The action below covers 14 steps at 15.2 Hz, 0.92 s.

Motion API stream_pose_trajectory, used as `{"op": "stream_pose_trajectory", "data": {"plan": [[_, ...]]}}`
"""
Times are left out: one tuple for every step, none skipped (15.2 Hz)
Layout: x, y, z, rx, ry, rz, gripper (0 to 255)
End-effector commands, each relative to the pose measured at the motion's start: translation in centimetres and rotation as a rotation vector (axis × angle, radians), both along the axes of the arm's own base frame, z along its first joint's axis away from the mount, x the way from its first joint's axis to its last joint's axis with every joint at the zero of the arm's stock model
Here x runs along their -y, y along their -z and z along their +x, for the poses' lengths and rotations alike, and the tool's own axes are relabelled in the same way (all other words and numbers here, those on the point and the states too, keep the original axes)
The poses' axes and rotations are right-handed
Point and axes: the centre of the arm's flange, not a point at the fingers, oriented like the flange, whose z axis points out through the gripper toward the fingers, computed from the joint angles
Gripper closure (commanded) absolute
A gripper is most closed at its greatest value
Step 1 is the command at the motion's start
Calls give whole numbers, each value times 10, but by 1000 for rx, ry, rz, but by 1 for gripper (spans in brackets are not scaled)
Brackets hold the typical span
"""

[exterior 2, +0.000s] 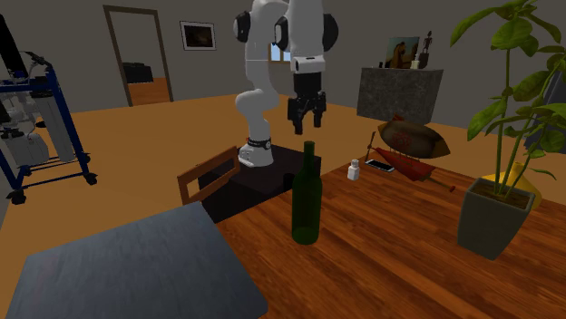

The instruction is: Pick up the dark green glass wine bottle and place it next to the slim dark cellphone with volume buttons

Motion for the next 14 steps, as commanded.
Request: {"op": "stream_pose_trajectory", "data": {"plan": [[26,3,12,11,2,-4,0],[37,5,18,15,4,-5,0],[48,7,24,20,6,-6,0],[54,8,26,23,7,-7,0],[54,13,27,23,7,-7,0],[54,18,27,23,7,-7,0],[54,23,28,23,7,-7,0],[54,29,28,23,7,-7,0],[54,34,29,23,7,-7,0],[54,39,29,23,7,-7,0],[54,44,30,23,7,-7,0],[54,48,30,23,7,-7,0],[54,48,30,23,7,-7,0],[54,48,30,23,7,-7,0]]}}
